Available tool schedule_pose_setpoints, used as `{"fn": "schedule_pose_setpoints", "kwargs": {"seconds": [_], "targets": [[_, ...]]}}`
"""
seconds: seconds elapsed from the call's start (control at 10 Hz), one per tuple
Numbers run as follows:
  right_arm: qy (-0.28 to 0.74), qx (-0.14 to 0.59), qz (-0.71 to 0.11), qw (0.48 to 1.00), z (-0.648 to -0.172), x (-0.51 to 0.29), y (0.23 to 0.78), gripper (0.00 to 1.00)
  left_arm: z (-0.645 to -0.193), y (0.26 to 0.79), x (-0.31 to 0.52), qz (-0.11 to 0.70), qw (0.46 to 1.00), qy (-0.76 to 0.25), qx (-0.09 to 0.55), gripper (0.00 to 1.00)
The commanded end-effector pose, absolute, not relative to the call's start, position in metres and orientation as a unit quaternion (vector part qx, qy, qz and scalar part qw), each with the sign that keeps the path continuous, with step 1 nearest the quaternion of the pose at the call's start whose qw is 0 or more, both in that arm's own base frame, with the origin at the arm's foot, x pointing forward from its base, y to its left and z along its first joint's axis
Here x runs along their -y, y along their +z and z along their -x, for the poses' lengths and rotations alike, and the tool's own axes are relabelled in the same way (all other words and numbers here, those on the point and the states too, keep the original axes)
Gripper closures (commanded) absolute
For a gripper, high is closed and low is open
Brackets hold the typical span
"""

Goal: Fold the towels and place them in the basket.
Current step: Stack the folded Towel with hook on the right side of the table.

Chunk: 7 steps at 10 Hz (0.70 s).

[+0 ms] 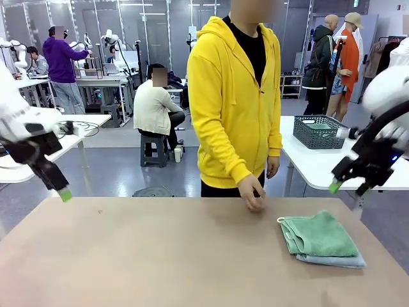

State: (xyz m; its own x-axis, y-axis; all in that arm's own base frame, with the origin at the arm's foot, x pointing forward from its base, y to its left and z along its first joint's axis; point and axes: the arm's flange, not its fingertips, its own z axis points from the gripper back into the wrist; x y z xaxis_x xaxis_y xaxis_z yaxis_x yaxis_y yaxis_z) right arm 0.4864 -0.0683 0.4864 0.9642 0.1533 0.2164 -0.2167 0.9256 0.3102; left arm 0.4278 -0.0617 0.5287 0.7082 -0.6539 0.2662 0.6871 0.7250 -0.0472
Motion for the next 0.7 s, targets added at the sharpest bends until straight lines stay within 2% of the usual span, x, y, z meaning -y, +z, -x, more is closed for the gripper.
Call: {"fn": "schedule_pose_setpoints", "kwargs": {"seconds": [0.0, 0.3, 0.6], "targets": [[0.112, 0.112, -0.210, 0.965, -0.460, 0.095, 0.514, 0.00, -0.429, 0.576, 0.018, 0.187, 0.910, -0.354, 0.107, 0.02], [0.099, 0.115, -0.315, 0.937, -0.419, 0.161, 0.541, 0.00, -0.404, 0.609, -0.092, 0.358, 0.875, -0.288, 0.154, 0.02], [0.107, 0.116, -0.438, 0.885, -0.376, 0.210, 0.534, 0.00, -0.364, 0.591, -0.212, 0.539, 0.795, -0.202, 0.192, 0.02]]}}
